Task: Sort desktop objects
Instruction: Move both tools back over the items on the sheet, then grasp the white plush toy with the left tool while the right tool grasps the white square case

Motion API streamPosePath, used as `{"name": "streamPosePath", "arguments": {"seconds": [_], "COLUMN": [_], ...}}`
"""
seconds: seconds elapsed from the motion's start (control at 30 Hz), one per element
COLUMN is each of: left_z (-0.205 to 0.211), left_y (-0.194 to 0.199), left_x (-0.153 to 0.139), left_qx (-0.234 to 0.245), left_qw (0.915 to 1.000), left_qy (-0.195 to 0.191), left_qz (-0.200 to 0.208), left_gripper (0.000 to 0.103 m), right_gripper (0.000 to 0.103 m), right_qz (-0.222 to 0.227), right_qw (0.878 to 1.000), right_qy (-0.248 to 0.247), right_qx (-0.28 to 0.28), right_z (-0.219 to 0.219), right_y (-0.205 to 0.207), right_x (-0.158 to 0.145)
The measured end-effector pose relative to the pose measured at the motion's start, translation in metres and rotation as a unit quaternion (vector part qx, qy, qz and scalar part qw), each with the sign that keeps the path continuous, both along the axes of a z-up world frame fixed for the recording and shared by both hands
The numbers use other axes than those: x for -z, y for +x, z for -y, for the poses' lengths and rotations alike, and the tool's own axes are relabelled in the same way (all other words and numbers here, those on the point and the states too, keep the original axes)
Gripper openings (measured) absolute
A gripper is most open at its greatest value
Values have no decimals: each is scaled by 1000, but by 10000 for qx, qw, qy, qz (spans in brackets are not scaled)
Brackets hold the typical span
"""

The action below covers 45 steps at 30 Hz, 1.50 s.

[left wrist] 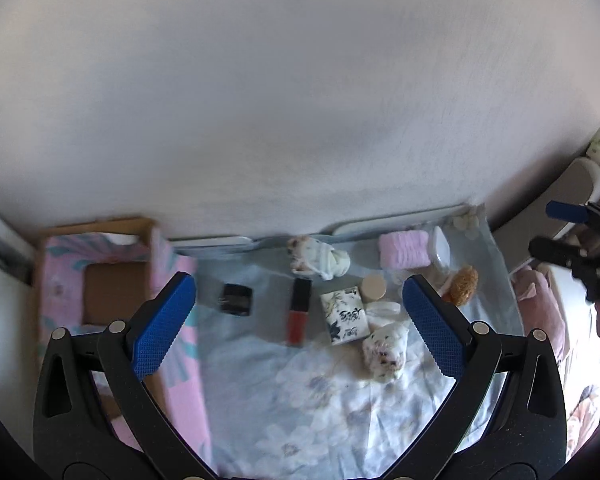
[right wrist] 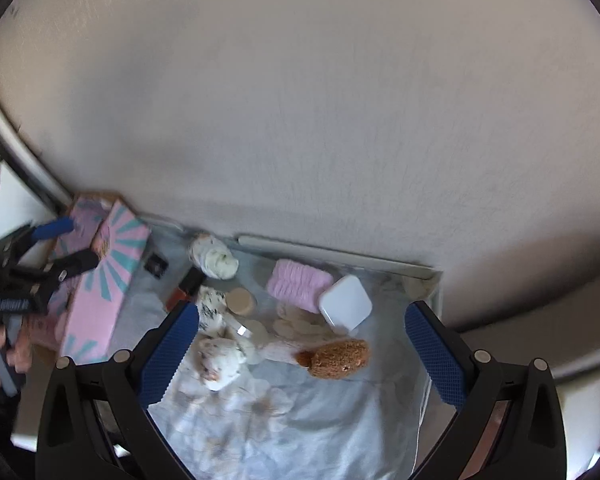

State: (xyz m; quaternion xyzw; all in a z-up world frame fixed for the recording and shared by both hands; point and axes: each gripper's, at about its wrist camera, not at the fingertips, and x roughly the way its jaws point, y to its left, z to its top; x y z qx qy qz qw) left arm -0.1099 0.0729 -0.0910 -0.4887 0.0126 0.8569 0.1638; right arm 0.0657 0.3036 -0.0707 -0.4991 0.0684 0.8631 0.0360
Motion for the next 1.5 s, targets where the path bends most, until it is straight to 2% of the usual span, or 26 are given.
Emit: {"name": "streamPosePath", "arguments": {"seconds": [0.1,0.2,0.37,0.53,0.63,0.7,0.83,0.97,1.03,1.17,1.27,1.4,1.5], "left_z": [-16,-27,-37,-42,-43,-46,-49,-50,-50,-52,-53,-52,-51], "left_y": [-13,-24,-41,-50,-56,-58,-58,-56,-56,-55,-53,-48,-43], "left_x": [26,52,93,113,122,128,138,144,146,146,146,142,137], "left_qx": [122,146,10,-104,-156,-136,-120,-104,-77,7,71,110,164], "left_qw": [9998,9994,9986,9987,9984,9984,9976,9974,9972,9971,9974,9981,9984], "left_qy": [-30,-66,-64,-44,109,56,61,64,71,49,-4,-4,-38], "left_qz": [182,294,517,505,538,554,677,714,744,762,712,614,537], "left_gripper": [103,103,100,98,98,97,84,81,72,66,60,49,46], "right_gripper": [103,103,103,103,103,96,90,82,76,73,60,60,59], "right_qz": [86,295,509,707,794,836,912,927,949,947,953,881,820], "right_qw": [9982,9955,9937,9926,9911,9900,9878,9879,9872,9874,9870,9877,9889], "right_qy": [186,241,191,164,1,-21,81,24,79,158,137,148,160], "right_qx": [-569,-873,-979,-979,-1066,-1139,-1256,-1242,-1277,-1257,-1288,-1281,-1227], "right_z": [-8,-16,-28,-44,-47,-47,-44,-47,-46,-46,-46,-46,-46], "right_y": [-6,-13,-22,-32,-39,-43,-45,-46,-45,-42,-41,-38,-36], "right_x": [26,55,108,132,140,145,154,157,158,159,160,156,150]}}
